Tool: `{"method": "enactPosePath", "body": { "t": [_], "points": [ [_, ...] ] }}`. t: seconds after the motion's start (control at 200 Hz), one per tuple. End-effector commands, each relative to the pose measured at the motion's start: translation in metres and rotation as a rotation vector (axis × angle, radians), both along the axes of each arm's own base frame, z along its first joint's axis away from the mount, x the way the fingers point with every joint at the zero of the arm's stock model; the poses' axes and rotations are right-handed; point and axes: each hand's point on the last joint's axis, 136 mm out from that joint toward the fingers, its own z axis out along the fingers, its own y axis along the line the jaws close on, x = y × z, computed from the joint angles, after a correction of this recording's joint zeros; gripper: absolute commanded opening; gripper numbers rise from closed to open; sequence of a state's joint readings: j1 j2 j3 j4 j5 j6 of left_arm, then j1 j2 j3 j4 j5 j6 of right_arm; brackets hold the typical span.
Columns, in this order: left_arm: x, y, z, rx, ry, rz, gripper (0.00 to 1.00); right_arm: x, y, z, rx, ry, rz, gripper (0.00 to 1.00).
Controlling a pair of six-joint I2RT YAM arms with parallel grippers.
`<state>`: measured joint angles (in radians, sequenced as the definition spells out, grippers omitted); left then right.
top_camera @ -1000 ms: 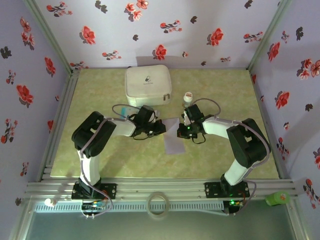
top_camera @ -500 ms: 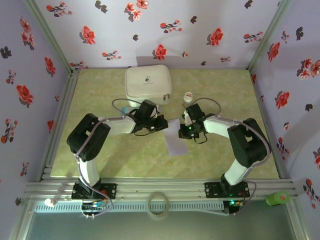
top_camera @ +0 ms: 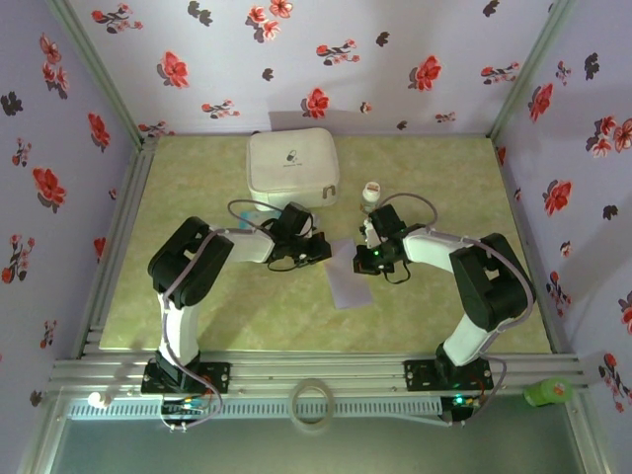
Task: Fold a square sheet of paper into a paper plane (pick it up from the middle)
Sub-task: First fold the square sheet of paper in half at the center of the table.
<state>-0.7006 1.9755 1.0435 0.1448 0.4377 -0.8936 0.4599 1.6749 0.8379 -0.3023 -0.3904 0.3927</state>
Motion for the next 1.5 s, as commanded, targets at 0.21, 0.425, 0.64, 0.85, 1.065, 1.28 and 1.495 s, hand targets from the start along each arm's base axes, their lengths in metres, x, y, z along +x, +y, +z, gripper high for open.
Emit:
{"method": "enactPosePath", "body": {
  "t": [0.21,0.425,0.64,0.85,1.065,1.28,1.495],
  "points": [
    [0.012,0.008,0.019,0.025,-0.056,0.003,0.05,-0.03,-0.031,-0.031,-0.141,0.124,-0.013,0.0],
    [0.026,-0.002,0.02,-0.022,-0.078,0.008,0.06,-0.03,-0.032,-0.032,-0.144,0.124,-0.017,0.0],
    [0.029,0.006,-0.002,0.014,-0.062,0.038,0.06,-0.031,-0.032,-0.032,-0.144,0.126,-0.016,0.0],
    [0.025,0.027,-0.031,0.125,-0.033,0.07,0.06,-0.031,-0.033,-0.03,-0.148,0.124,-0.017,0.0],
    [0.035,0.037,-0.03,0.18,-0.053,0.09,0.06,-0.031,-0.034,-0.03,-0.152,0.122,-0.021,0.0],
    [0.049,0.042,-0.027,0.205,-0.071,0.128,0.06,-0.031,-0.035,-0.03,-0.155,0.12,-0.022,0.0],
    [0.056,0.047,-0.028,0.218,-0.086,0.185,0.06,-0.031,-0.035,-0.031,-0.156,0.121,-0.023,0.0]
  ]
}}
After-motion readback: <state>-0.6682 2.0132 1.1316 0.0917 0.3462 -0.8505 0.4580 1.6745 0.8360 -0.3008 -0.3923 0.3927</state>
